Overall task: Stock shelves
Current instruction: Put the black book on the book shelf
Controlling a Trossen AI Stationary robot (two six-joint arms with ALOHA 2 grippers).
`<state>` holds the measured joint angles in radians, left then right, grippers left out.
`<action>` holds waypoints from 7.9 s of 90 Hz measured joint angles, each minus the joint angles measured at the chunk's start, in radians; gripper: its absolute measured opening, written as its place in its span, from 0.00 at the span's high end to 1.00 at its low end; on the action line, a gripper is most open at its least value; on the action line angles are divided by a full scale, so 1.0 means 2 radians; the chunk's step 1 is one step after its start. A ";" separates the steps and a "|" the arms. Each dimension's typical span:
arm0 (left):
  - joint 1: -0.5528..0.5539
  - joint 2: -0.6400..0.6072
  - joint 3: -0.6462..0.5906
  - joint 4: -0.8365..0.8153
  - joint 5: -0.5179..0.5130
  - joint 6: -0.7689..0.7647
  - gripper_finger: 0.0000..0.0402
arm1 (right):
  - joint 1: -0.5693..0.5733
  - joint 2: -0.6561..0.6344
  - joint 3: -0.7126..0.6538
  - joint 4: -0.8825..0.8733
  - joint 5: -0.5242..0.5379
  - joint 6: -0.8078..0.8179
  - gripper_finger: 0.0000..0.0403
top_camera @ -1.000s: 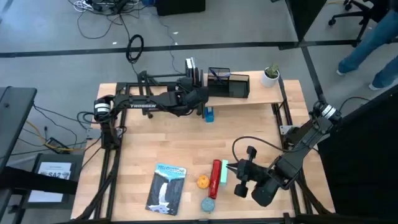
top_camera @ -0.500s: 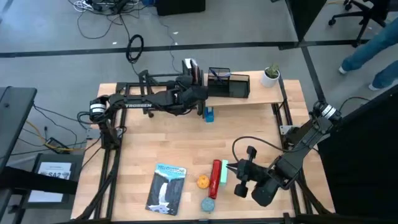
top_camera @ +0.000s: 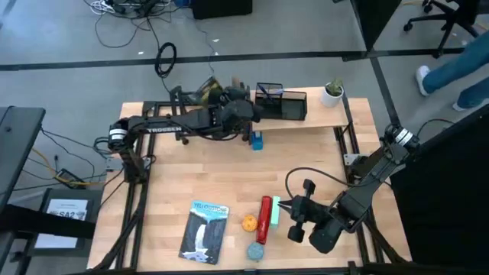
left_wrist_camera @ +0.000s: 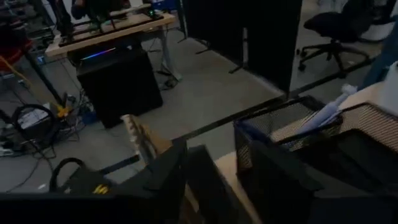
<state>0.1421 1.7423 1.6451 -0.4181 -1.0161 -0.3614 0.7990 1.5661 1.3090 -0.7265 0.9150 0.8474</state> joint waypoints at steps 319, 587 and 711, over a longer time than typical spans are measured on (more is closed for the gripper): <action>0.161 0.045 -0.123 -0.184 0.319 0.456 0.47 | -0.046 0.001 -0.061 0.159 -0.063 -0.126 0.98; 0.192 0.074 -0.085 -0.213 0.216 0.488 0.92 | -0.077 0.001 -0.061 0.190 -0.066 -0.177 0.98; 0.015 0.073 0.035 -0.341 0.034 0.953 0.92 | -0.054 0.001 -0.061 0.198 -0.071 -0.184 0.98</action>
<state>0.1729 1.8893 1.7142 -1.1001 -0.9484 1.5438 0.6914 1.5688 1.1870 -0.3298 0.7723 0.4797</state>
